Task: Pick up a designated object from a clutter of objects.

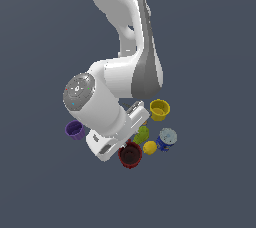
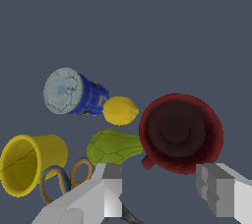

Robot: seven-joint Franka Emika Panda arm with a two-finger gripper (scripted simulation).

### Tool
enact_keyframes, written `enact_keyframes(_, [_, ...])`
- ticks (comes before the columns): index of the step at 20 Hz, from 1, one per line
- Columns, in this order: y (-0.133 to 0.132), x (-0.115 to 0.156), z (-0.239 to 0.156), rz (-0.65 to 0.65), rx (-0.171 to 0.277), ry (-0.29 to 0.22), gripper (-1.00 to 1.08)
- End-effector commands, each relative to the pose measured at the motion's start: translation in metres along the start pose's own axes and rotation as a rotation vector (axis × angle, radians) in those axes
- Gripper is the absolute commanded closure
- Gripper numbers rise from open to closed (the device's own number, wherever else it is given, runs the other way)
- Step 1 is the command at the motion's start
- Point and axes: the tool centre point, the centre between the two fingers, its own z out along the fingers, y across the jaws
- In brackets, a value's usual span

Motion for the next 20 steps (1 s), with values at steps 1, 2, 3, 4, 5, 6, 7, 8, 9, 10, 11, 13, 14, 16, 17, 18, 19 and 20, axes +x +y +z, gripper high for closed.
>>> enact_keyframes(1, [0.009, 0.004, 0.009, -0.049, 0.029, 0.033, -0.20])
enact_keyframes(2, [0.012, 0.005, 0.013, -0.067, 0.040, 0.047, -0.20])
enact_keyframes(3, [0.016, 0.006, 0.016, -0.085, 0.050, 0.061, -0.20])
enact_keyframes(4, [0.020, 0.008, 0.019, -0.103, 0.060, 0.077, -0.20])
enact_keyframes(5, [0.023, 0.009, 0.022, -0.121, 0.070, 0.093, -0.20])
enact_keyframes(6, [0.027, 0.010, 0.025, -0.138, 0.079, 0.109, -0.20])
enact_keyframes(7, [0.031, 0.011, 0.027, -0.155, 0.088, 0.126, -0.20])
enact_keyframes(8, [0.035, 0.012, 0.030, -0.172, 0.096, 0.144, -0.20])
enact_keyframes(9, [0.039, 0.012, 0.032, -0.188, 0.104, 0.163, -0.20])
enact_keyframes(10, [0.043, 0.013, 0.035, -0.204, 0.111, 0.182, -0.20])
enact_keyframes(11, [0.046, 0.014, 0.037, -0.219, 0.117, 0.200, -0.20])
enact_keyframes(13, [0.054, 0.014, 0.040, -0.245, 0.128, 0.235, -0.20])
enact_keyframes(14, [0.057, 0.015, 0.041, -0.257, 0.132, 0.252, -0.20])
enact_keyframes(16, [0.063, 0.015, 0.044, -0.277, 0.138, 0.283, -0.20])
enact_keyframes(17, [0.066, 0.015, 0.045, -0.286, 0.140, 0.297, -0.20])
enact_keyframes(18, [0.069, 0.015, 0.045, -0.294, 0.142, 0.310, -0.20])
enact_keyframes(19, [0.072, 0.015, 0.046, -0.301, 0.143, 0.322, -0.20])
enact_keyframes(20, [0.074, 0.015, 0.047, -0.308, 0.144, 0.333, -0.20])
